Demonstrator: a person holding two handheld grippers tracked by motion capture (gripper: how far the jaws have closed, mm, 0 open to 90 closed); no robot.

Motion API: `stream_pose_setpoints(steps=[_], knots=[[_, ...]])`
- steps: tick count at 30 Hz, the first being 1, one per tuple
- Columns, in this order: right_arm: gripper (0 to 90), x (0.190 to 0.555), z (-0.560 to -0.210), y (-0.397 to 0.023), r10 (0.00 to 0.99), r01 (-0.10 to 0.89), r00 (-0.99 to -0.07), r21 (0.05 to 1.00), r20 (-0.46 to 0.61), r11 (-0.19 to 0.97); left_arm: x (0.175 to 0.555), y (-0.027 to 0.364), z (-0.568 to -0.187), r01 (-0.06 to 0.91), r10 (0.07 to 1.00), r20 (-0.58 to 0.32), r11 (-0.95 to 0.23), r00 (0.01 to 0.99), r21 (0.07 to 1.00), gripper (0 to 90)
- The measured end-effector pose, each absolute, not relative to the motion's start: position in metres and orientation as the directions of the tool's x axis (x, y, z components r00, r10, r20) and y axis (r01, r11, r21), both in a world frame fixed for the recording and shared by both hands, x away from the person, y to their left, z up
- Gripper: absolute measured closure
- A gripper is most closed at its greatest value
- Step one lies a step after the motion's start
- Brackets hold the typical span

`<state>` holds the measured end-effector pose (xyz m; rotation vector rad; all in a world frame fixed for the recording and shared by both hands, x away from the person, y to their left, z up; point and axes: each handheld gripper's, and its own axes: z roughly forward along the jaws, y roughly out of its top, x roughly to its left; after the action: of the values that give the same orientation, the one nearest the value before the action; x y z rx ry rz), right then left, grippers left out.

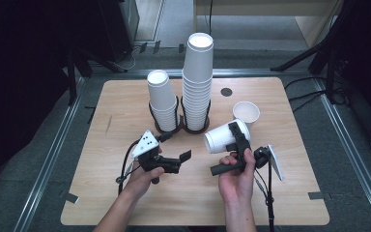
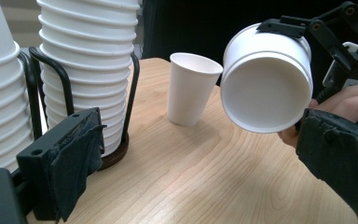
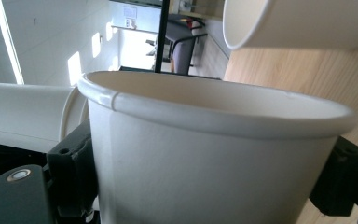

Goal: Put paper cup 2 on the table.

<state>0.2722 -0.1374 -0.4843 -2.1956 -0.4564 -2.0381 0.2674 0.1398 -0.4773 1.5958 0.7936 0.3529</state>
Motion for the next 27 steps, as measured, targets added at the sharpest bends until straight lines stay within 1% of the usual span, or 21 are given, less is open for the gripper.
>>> stream_pose_setpoints(steps=[6, 9, 11, 17, 18, 22, 24, 27], knots=[[14.5, 0.27, -0.478, -0.142, 0.278, 0.249, 0.012, 0.266, 0.961, -0.931, 0.267, 0.142, -0.475, 0.287, 0.674, -0.207, -0.007, 0.709, 0.958, 1.2], [14.7, 0.269, -0.475, -0.144, 0.318, 0.25, 0.007, 0.306, 0.948, -0.919, 0.268, 0.142, -0.474, 0.287, 0.673, -0.213, 0.0, 0.708, 0.958, 1.2], [14.8, 0.267, -0.472, -0.146, 0.363, 0.245, 0.0, 0.352, 0.932, -0.903, 0.269, 0.142, -0.474, 0.288, 0.674, -0.211, -0.003, 0.708, 0.958, 1.2], [14.8, 0.265, -0.461, -0.148, 0.49, 0.193, -0.037, 0.488, 0.871, -0.851, 0.269, 0.145, -0.475, 0.294, 0.682, -0.211, -0.006, 0.7, 0.956, 1.2], [14.7, 0.264, -0.458, -0.148, 0.496, 0.193, -0.04, 0.494, 0.867, -0.848, 0.269, 0.146, -0.475, 0.294, 0.685, -0.209, -0.009, 0.698, 0.956, 1.2], [14.7, 0.261, -0.454, -0.15, 0.578, 0.16, -0.068, 0.581, 0.813, -0.798, 0.27, 0.15, -0.476, 0.295, 0.696, -0.204, -0.012, 0.689, 0.955, 1.2], [14.7, 0.259, -0.451, -0.149, 0.642, 0.145, -0.081, 0.646, 0.762, -0.749, 0.272, 0.152, -0.477, 0.3, 0.7, -0.212, -0.004, 0.682, 0.954, 1.3], [14.7, 0.257, -0.447, -0.148, 0.701, 0.126, -0.098, 0.708, 0.706, -0.695, 0.273, 0.154, -0.478, 0.306, 0.706, -0.218, 0.001, 0.674, 0.952, 1.2]])
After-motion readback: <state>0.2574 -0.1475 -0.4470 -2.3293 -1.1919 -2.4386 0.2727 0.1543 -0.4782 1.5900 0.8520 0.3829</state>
